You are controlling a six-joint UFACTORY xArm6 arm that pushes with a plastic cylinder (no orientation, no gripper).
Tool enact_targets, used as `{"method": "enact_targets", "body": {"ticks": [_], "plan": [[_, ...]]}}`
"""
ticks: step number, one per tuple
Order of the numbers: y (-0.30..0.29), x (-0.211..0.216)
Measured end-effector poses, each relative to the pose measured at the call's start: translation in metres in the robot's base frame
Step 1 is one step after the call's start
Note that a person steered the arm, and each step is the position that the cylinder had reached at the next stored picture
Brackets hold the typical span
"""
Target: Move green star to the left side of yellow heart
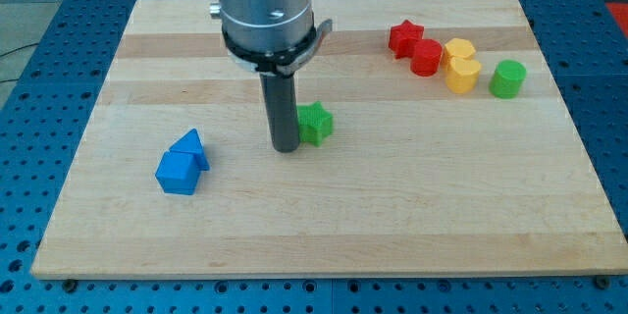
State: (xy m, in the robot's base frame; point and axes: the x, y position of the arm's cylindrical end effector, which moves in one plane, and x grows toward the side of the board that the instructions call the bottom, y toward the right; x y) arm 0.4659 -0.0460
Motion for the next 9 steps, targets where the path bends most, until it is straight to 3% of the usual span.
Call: {"method": "enact_targets", "body": {"ticks": [1,2,4,5,6,7,9], "plan": [[0.008,-0.042],[0.022,-0.056],[0.007,-0.03],[0.047,-0.018],[0.079,-0.031],[0.083,-0.074],[0.069,-0.075]]}}
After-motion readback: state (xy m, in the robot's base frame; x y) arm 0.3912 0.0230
